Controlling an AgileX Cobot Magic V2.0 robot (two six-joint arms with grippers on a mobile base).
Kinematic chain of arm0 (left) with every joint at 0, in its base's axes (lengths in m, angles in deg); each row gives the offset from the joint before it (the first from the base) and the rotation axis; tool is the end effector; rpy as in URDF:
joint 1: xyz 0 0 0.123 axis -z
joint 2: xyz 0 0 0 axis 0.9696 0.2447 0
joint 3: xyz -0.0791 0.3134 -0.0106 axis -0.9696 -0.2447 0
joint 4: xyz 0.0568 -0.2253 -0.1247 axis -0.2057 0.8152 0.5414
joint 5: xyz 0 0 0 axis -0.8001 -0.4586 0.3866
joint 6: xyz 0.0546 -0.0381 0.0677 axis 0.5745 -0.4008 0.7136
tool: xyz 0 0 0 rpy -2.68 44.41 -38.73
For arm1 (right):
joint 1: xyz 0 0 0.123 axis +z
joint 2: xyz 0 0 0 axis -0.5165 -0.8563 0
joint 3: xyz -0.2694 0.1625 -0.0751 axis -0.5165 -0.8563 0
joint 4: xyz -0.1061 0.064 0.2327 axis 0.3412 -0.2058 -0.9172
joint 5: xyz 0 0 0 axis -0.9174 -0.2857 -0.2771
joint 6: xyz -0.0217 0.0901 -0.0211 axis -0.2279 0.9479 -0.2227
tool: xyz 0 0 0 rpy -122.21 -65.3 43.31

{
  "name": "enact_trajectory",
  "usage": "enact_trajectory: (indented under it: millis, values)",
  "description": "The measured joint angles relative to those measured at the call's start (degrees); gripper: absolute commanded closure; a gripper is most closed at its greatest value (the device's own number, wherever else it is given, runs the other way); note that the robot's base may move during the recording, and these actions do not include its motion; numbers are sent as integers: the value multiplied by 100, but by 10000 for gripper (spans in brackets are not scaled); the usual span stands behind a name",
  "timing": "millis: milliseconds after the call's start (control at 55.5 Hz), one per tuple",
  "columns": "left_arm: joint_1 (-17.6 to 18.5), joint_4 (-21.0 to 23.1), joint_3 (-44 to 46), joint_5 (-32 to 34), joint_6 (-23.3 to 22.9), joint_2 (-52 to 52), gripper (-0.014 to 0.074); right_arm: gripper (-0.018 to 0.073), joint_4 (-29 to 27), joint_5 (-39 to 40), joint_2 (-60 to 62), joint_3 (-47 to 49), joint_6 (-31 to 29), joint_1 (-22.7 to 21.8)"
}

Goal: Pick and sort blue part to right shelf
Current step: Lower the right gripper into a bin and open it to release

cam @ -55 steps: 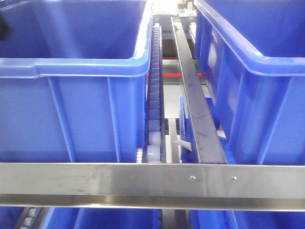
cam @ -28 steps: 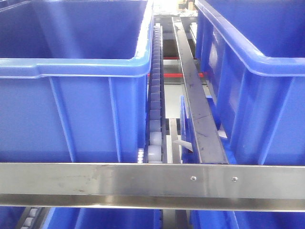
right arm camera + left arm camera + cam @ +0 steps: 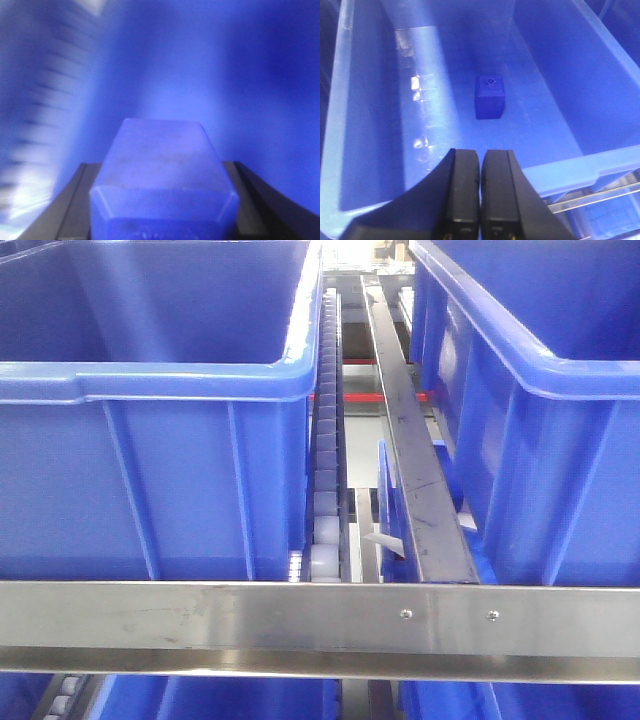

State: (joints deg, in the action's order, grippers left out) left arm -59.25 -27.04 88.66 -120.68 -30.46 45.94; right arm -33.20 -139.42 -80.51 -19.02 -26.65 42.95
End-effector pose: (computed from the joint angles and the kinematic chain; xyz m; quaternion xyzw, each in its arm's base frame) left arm 0.1049 -0.0316 0.3751 0.1221 0.8302 -0.0797 0.5380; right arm 0.1959 0.0264 0.4455 -0.0244 0.8999 -0.0063 0.4354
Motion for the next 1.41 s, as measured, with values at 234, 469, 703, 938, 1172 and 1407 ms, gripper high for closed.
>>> enact_trajectory:
  millis: [234,469,703,938,1172,1407]
  values:
    - [0,44,0,0,0,0,472,386,71,3,-1503,460,48,-697]
    - [0,89,0,0,0,0,472,386,84,307,-2848,521,48,-985]
    - [0,174,0,0,0,0,472,381,84,662,-3778,521,36,-995]
    - [0,327,0,0,0,0,472,70,84,722,-4143,521,36,-995]
    - [0,351,0,0,10,0,472,-36,118,722,-4130,546,36,-995]
    - [0,351,-11,-10,10,-63,472,-10,167,722,-3637,546,36,-995]
